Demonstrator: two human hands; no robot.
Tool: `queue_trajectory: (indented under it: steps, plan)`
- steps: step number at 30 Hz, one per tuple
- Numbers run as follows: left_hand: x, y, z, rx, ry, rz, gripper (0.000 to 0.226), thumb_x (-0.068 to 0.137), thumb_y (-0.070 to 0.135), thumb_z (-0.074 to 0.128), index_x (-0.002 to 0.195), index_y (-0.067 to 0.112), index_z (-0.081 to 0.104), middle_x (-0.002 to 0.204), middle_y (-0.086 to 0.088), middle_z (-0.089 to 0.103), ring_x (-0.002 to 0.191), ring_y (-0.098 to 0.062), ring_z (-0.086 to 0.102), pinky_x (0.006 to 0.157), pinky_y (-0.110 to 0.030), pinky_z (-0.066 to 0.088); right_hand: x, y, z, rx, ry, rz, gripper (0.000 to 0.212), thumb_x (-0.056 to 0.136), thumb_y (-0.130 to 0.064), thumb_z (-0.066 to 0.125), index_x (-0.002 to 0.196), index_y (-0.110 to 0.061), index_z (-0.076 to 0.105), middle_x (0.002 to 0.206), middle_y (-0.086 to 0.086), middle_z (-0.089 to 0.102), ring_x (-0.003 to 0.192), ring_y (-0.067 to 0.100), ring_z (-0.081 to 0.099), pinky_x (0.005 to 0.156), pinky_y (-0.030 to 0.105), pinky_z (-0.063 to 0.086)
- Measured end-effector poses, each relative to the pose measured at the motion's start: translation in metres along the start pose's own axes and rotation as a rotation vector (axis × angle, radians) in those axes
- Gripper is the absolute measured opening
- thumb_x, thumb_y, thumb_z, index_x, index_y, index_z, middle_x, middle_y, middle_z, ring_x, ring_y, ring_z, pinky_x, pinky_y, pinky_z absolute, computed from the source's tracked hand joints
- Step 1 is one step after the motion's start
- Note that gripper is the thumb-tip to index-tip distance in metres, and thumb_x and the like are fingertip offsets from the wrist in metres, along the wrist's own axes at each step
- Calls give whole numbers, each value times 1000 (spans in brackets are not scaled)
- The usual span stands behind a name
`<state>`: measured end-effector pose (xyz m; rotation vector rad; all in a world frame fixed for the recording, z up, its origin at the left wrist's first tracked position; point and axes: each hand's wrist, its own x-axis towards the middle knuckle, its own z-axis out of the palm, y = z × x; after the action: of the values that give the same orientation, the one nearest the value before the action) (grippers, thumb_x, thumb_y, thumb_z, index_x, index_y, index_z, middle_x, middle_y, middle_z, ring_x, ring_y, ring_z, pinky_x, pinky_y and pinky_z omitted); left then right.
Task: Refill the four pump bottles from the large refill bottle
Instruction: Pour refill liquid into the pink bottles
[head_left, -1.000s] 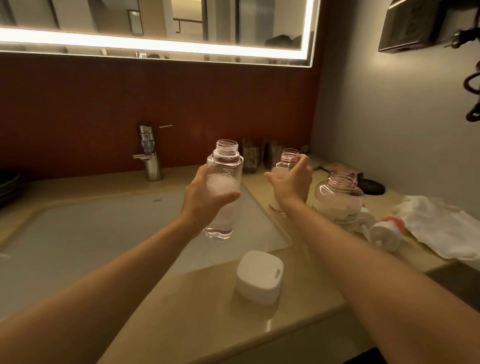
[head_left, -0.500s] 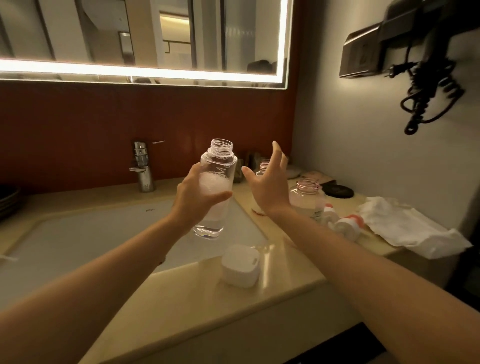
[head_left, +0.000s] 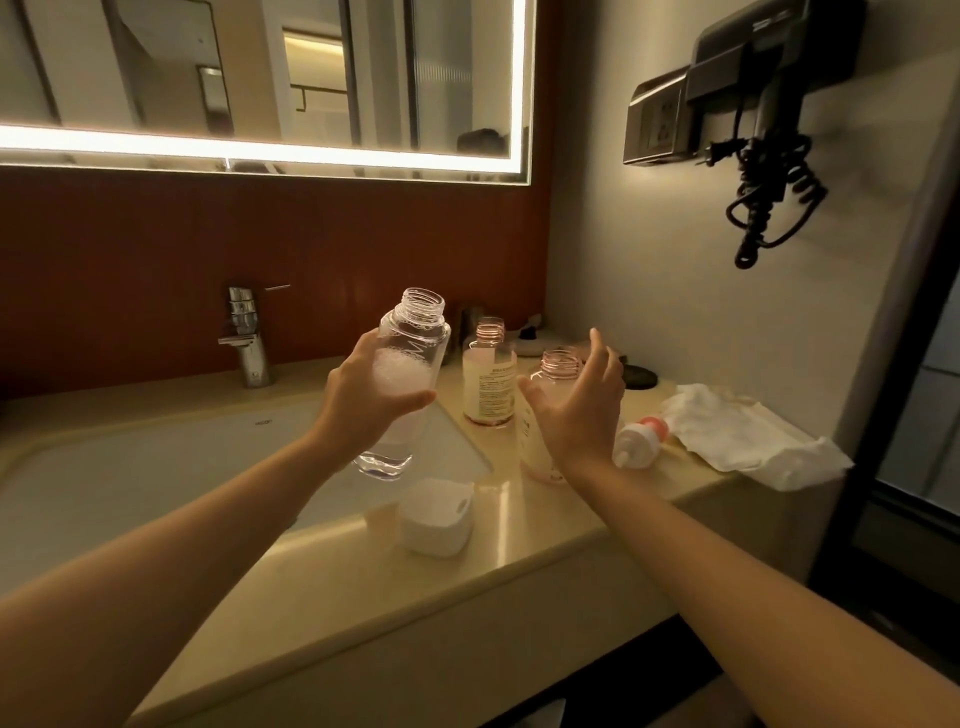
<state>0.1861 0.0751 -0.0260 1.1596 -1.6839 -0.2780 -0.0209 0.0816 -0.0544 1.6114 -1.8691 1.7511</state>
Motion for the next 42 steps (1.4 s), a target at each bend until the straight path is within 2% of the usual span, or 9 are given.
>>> queue_trajectory:
  steps: [4,8,13,20,23,26,28,35,42]
  plan:
    - [-1,-7,7,12,-11,-1,77,64,27,83,131,15,47,121,-7,57,103,-20,48,86,-30,38,-4,7,4,96,-114,104,97,70,-44,75,144,-17,18,143,13,33,126,25,39,93,33,42]
    - [-2,-12,10,20,-8,-3,76,63,27,84,129,17,47,117,-6,58,98,-18,48,81,-27,36,-4,7,6,130,-163,131,84,72,-37,76,136,-16,26,133,11,42,116,23,46,84,27,42]
    - [0,-14,-7,21,-5,-7,77,63,28,84,130,18,46,113,-2,56,100,-21,49,84,-32,42,10,-28,-4,214,-145,5,74,73,-34,76,130,-15,33,124,7,47,106,18,48,82,25,42]
    - [-15,-14,-66,73,84,-6,77,62,24,85,129,13,47,108,0,55,96,-16,48,80,-25,35,-27,-105,7,419,-275,-35,73,68,-39,78,124,-15,37,117,5,52,101,19,54,84,37,50]
    - [-26,-23,-92,142,110,-29,78,61,25,85,128,13,47,114,-8,60,97,-22,52,79,-29,38,-56,-124,18,468,-372,-31,74,69,-39,78,125,-16,35,118,5,53,103,20,55,82,34,49]
    - [-39,-33,-116,242,110,-27,83,61,27,85,131,12,44,116,-12,60,99,-29,55,78,-34,42,-85,-136,32,465,-440,-86,78,69,-42,76,128,-19,32,121,6,53,104,22,55,85,37,50]
    - [-48,-38,-129,302,115,-26,84,62,27,85,132,13,42,116,-12,60,100,-34,56,76,-35,41,-101,-141,38,442,-476,-92,80,69,-45,75,130,-19,31,124,5,52,105,20,53,83,31,47]
    - [-64,-42,-149,459,61,46,85,64,24,82,137,19,38,127,-7,56,104,-31,55,78,-36,42,-132,-140,46,413,-481,-167,74,71,-41,76,127,-15,35,123,6,48,98,9,44,68,9,36]
    - [-64,-36,-148,593,58,132,83,67,23,80,138,21,36,131,-5,53,111,-29,53,76,-40,44,-135,-136,51,438,-452,-169,70,71,-39,75,122,-13,34,121,7,51,97,12,47,75,22,42]
